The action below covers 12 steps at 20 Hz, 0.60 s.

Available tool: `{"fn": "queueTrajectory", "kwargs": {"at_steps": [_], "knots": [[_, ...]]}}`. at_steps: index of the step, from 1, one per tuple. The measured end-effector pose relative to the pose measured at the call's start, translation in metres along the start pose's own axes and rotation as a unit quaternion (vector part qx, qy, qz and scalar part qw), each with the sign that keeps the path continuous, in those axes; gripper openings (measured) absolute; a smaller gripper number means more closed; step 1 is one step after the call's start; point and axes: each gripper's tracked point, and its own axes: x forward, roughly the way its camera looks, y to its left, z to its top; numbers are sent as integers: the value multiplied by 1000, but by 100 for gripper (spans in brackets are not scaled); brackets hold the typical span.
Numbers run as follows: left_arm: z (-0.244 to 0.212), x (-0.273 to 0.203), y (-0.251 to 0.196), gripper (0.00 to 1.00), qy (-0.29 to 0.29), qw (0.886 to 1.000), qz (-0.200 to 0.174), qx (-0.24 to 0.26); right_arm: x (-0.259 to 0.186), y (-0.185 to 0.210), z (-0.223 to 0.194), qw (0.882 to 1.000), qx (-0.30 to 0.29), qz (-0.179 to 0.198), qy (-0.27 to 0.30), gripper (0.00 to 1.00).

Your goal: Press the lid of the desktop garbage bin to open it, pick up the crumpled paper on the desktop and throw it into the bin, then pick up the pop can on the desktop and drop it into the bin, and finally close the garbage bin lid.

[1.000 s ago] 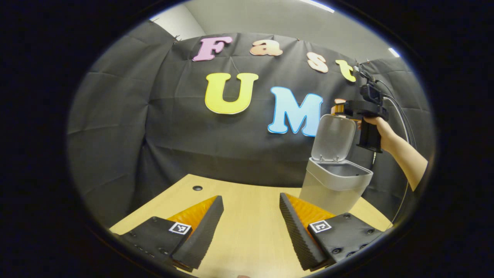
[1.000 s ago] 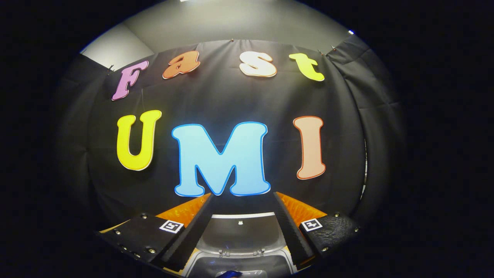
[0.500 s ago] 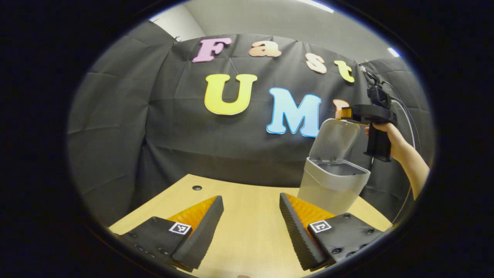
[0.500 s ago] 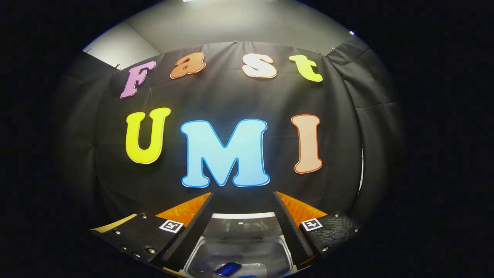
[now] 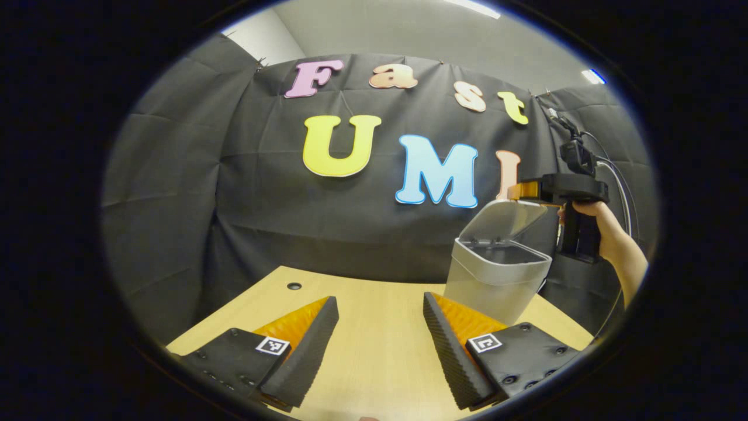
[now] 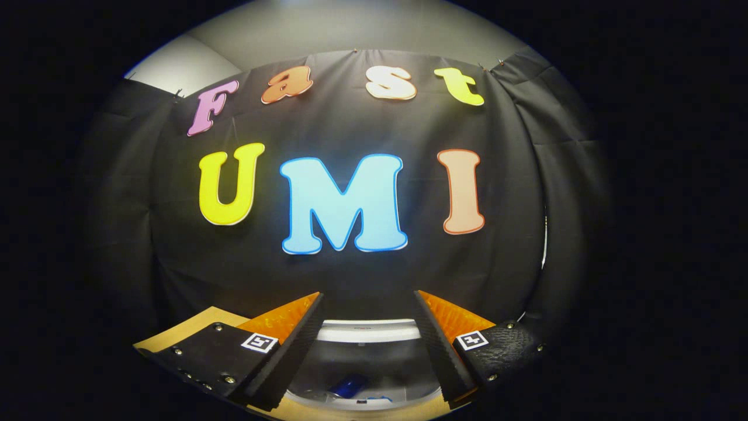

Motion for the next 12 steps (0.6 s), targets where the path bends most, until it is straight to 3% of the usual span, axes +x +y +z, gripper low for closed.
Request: {"fn": "queueTrajectory", "kwargs": {"at_steps": [1, 3, 4, 6, 7, 11, 12], "knots": [[0, -1, 0, 95, 0, 1000, 0, 0, 0, 0, -8, 1000, -2, 1, 6, 100], [-1, -2, 0, 95, 1, 1000, -1, 1, -4, 2, -15, 1000, -6, 3, 8, 95], [-1, -2, -1, 100, 2, 1000, -2, 2, -5, 1, -19, 1000, -4, 2, 8, 95], [0, -4, -4, 100, 1, 1000, -4, 5, -7, 1, -28, 1000, -3, 0, 10, 95], [1, -4, -5, 95, 0, 1000, -6, 7, -7, 1, -33, 1000, -3, -1, 13, 95], [0, -6, -7, 100, 1, 1000, -7, 10, -9, 2, -52, 1000, -9, -2, 18, 95], [-2, -6, -6, 95, 3, 1000, -7, 9, -9, 4, -55, 1000, -10, -2, 15, 95]]}}
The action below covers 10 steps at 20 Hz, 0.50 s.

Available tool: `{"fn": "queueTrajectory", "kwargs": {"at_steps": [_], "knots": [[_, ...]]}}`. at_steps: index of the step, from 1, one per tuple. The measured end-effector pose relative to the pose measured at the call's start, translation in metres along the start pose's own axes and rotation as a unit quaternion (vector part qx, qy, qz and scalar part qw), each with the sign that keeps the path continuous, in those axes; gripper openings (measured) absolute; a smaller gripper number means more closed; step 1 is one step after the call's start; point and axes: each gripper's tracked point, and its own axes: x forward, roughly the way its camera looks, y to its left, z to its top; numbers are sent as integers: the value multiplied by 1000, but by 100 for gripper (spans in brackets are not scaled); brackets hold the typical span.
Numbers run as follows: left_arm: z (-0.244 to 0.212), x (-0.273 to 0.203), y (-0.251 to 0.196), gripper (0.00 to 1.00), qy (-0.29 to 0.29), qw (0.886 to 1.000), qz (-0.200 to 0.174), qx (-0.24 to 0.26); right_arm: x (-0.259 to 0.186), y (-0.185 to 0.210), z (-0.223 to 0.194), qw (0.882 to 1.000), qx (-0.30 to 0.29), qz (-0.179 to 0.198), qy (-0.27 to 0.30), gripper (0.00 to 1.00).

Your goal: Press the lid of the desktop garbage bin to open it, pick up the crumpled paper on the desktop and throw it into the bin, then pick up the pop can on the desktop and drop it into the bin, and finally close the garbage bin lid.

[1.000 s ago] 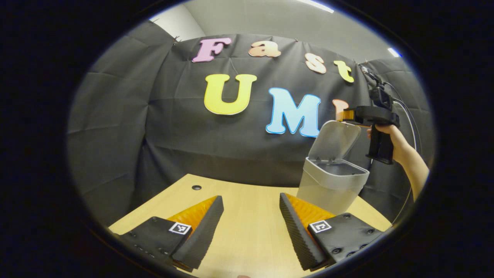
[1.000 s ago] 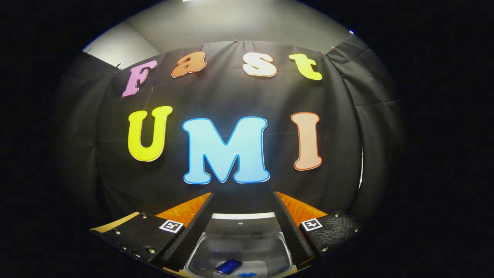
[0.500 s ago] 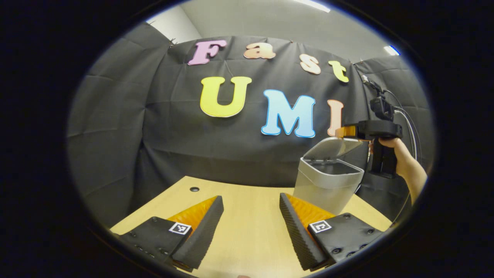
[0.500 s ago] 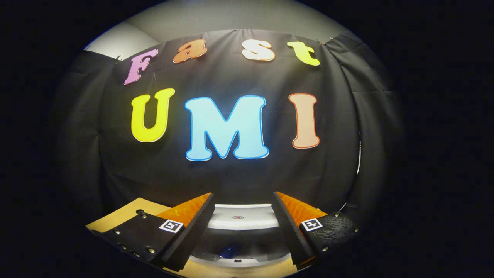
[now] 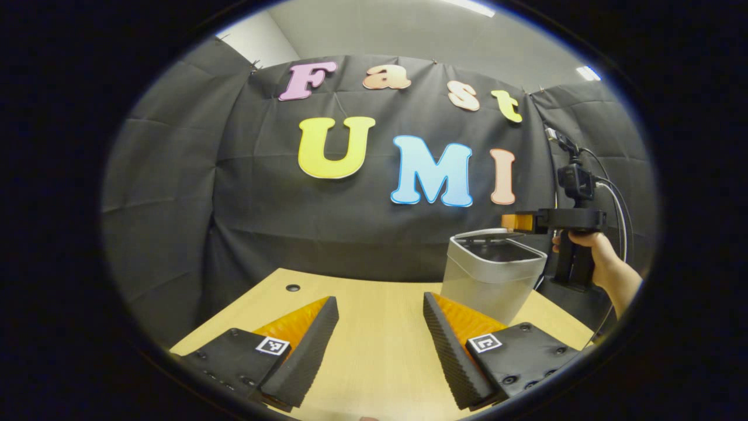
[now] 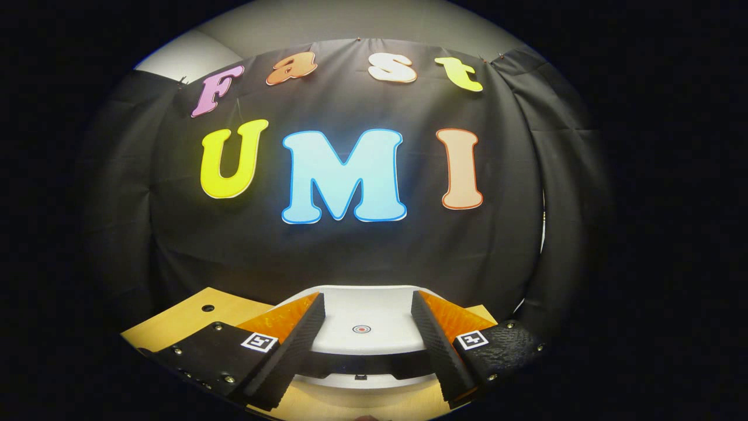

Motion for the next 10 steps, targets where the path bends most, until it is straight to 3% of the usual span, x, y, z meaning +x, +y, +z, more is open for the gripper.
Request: {"fn": "queueTrajectory", "kwargs": {"at_steps": [4, 7, 8, 10], "knots": [[1, -1, 1, 97, 0, 1000, 2, -1, 2, 0, -16, 1000, -5, 3, -3, 95], [-2, -1, 1, 89, 2, 1000, 3, 0, 4, 0, -25, 1000, -9, 1, -11, 95], [-2, 0, 1, 100, 3, 1000, 3, -1, 4, 0, -28, 1000, -7, 1, -13, 95], [-2, 0, 2, 100, 4, 1000, 5, -2, 4, 0, -34, 1000, 1, 0, -14, 95]]}}
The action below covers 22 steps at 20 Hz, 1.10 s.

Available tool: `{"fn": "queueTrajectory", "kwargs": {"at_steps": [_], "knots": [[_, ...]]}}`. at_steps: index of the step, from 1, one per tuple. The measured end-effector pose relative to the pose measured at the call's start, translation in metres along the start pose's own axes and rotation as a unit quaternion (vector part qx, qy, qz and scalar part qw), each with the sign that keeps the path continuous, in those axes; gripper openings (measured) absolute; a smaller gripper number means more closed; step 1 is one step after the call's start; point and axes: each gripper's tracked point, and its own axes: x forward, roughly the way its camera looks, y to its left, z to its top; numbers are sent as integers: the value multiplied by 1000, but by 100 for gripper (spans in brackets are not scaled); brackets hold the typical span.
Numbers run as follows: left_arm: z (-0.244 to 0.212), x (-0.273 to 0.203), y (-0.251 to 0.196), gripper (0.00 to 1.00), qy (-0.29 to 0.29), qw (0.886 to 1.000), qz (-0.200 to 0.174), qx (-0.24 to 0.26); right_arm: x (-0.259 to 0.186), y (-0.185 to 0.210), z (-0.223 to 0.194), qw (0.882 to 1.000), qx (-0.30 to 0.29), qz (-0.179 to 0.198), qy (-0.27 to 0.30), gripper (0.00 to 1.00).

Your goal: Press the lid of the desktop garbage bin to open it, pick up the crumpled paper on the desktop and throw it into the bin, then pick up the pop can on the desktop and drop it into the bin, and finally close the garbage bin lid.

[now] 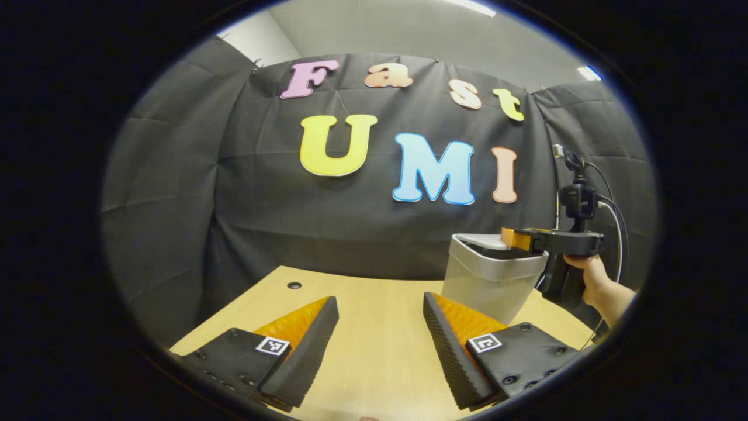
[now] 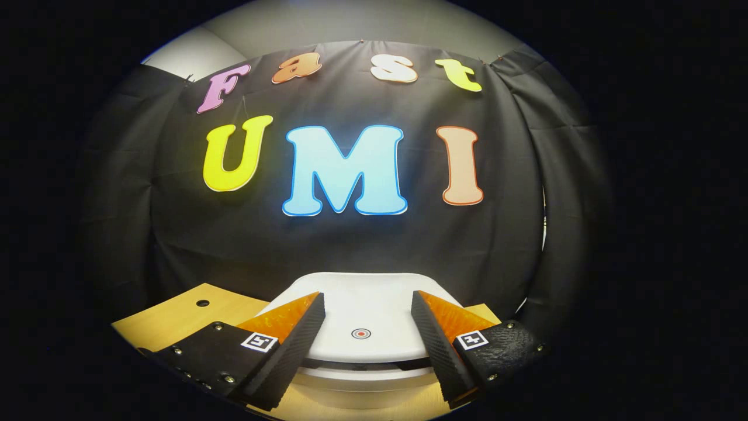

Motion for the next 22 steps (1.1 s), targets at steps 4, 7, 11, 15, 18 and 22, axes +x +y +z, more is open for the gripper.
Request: {"fn": "queueTrajectory", "kwargs": {"at_steps": [4, 7, 11, 15, 18, 22], "knots": [[-3, 4, 1, 98, 2, 1000, 2, -3, 0, 1, -8, 1000, -1, 1, -6, 95], [-5, 6, -1, 95, 6, 1000, 1, -6, -1, 1, -11, 1000, -10, -1, -13, 95], [-6, 10, -3, 100, 9, 1000, -2, -5, -1, 1, -14, 1000, -6, -3, -21, 96], [-7, 15, -3, 95, 11, 1000, -3, -7, -2, 1, -17, 999, -10, -3, -38, 96], [-7, 21, -3, 100, 13, 1000, -3, -7, 0, 1, -21, 999, -6, -5, -39, 96], [-7, 28, -8, 100, 13, 1000, -8, -6, -1, 0, -21, 999, 3, -6, -52, 98]]}}
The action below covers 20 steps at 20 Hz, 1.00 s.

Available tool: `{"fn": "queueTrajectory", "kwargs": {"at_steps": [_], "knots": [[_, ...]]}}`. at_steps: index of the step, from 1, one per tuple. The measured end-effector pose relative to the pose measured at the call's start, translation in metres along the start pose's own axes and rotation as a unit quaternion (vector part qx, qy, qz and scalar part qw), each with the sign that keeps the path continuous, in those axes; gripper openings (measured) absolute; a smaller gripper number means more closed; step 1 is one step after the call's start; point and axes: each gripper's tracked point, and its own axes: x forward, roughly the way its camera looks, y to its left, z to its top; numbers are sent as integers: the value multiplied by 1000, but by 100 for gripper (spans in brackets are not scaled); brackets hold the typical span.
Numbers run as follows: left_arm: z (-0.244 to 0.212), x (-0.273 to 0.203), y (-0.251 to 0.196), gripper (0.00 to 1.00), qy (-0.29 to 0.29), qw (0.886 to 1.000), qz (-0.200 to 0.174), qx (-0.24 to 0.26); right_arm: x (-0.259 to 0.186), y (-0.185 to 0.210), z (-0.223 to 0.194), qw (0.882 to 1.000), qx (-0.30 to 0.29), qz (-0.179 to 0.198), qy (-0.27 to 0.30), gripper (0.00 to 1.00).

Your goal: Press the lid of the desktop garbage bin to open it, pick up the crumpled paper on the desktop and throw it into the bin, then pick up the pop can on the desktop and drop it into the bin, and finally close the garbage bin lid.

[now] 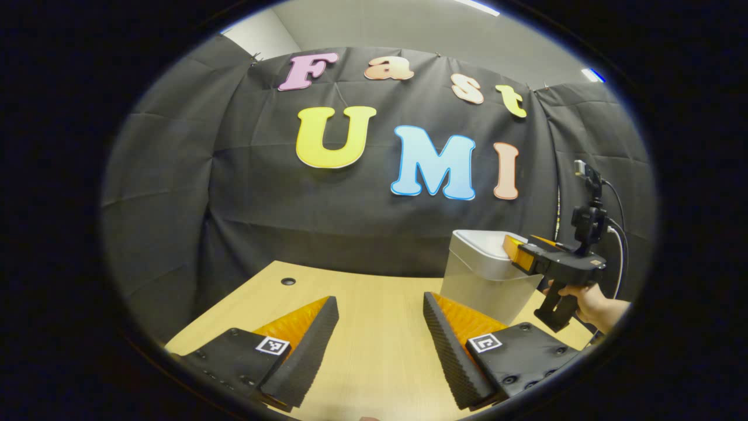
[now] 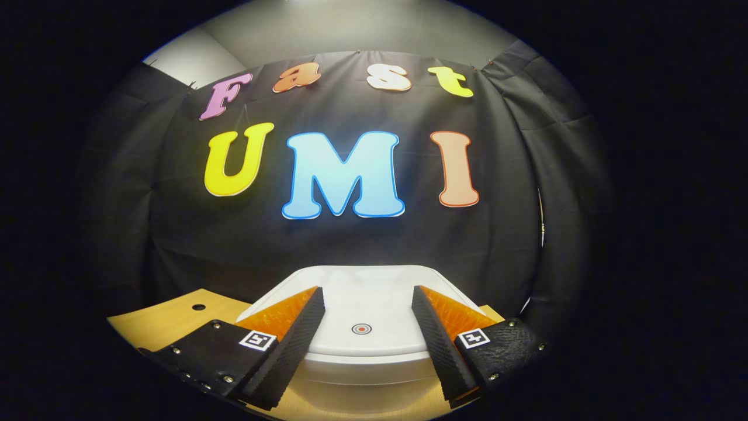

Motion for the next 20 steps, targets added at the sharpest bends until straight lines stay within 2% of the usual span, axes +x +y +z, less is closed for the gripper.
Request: {"fn": "queueTrajectory", "kwargs": {"at_steps": [3, 4, 6, 7, 8, 9, 10, 11, 18, 19, 20], "knots": [[4, 2, -5, 100, -5, 1000, -4, 2, 1, 2, -1, 1000, -1, -1, -4, 97], [6, 2, -6, 100, -7, 1000, -4, 3, 2, 2, -1, 1000, -2, -1, -6, 100], [8, 1, -8, 100, -13, 1000, -3, 5, 1, 1, 0, 1000, 3, -2, -4, 97], [9, 0, -8, 95, -14, 1000, -1, 5, 1, 1, 1, 1000, 5, -4, -5, 96], [10, -3, -10, 100, -15, 1000, -2, 5, 1, 1, 4, 1000, 5, -6, -9, 96], [10, -4, -12, 100, -15, 1000, 0, 6, 1, 0, 6, 1000, 3, -6, -13, 96], [11, -5, -14, 100, -16, 1000, 2, 8, 1, 1, 5, 1000, 3, -7, -13, 95], [10, -7, -16, 95, -17, 1000, 6, 11, 1, 0, 5, 1000, 4, -9, -9, 96], [9, -22, -27, 95, -25, 999, 35, 24, -12, -2, 7, 1000, -13, 5, 11, 95], [8, -21, -30, 100, -26, 999, 37, 27, -19, -3, 8, 1000, -18, 7, 13, 95], [9, -22, -33, 95, -28, 999, 37, 29, -25, -3, 9, 1000, -20, 11, 13, 95]]}}
